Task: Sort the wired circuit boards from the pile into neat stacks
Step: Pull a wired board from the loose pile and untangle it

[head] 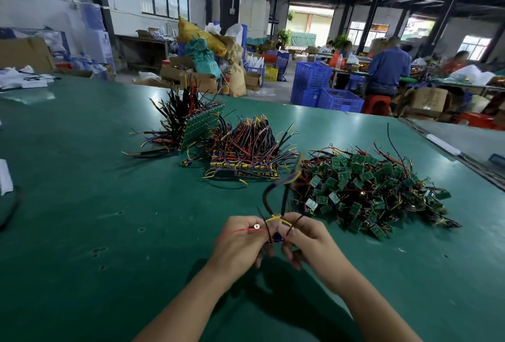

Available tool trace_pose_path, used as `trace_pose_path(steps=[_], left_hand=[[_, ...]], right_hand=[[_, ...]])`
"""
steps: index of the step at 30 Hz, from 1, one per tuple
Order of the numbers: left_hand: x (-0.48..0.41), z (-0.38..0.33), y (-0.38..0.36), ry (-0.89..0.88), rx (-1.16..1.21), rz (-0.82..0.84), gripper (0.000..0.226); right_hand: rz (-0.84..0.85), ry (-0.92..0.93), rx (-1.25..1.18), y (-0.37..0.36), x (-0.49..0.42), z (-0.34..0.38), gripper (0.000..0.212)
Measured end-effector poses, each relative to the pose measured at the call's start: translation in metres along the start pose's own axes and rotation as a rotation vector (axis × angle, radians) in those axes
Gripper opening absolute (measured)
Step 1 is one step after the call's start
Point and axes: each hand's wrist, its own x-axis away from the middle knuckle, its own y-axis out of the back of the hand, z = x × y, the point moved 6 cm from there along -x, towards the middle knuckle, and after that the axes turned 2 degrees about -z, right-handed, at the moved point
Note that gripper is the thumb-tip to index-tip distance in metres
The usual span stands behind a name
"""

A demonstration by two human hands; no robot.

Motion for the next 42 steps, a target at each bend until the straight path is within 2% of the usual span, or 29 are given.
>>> trace_pose_path(steps=[4, 8, 12, 16, 21, 25, 29, 33, 37, 42], left_hand=[[0.001, 0.000, -0.004, -0.034, 0.081, -0.012, 0.032], [-0.001, -0.001, -0.010, -0.061, 0.052, 0.002, 0.035], [-0.005, 0.006, -0.014, -0.018, 0.121, -0.011, 0.045], [-0.008, 0.009, -0.008, -0.164, -0.041, -0.109, 0.040], [-0.006, 0.002, -0.003, -0.264, -0.099, -0.167, 0.040], [-0.006, 0.001, -0.007, -0.198, -0.126, -0.088, 0.035], [-0.003, 0.004, -0.016, 0.017, 0.092, 0.083, 0.039], [0.002, 0.007, -0.023, 0.156, 0.226, 0.164, 0.041], [0.004, 0.005, -0.025, 0.148, 0.277, 0.173, 0.037], [0.006, 0.004, -0.030, 0.093, 0.271, 0.139, 0.033]], right_hand=[[0.037, -0.054, -0.087, 0.002, 0.000, -0.003, 0.011], [-0.039, -0.061, -0.099, 0.005, -0.002, -0.006, 0.012], [-0.065, -0.063, -0.124, 0.005, -0.001, -0.007, 0.032], [0.008, -0.074, 0.043, 0.002, 0.001, -0.012, 0.033], [0.081, -0.107, 0.149, -0.007, 0.001, -0.021, 0.055], [-0.004, -0.108, 0.034, -0.004, -0.001, -0.022, 0.050], [-0.021, -0.104, -0.058, 0.002, -0.003, -0.019, 0.055], [0.000, -0.076, -0.063, 0.001, -0.001, -0.014, 0.056], [-0.012, -0.115, -0.091, 0.000, 0.000, -0.014, 0.060], [0.034, -0.146, -0.138, -0.003, 0.005, -0.010, 0.051]])
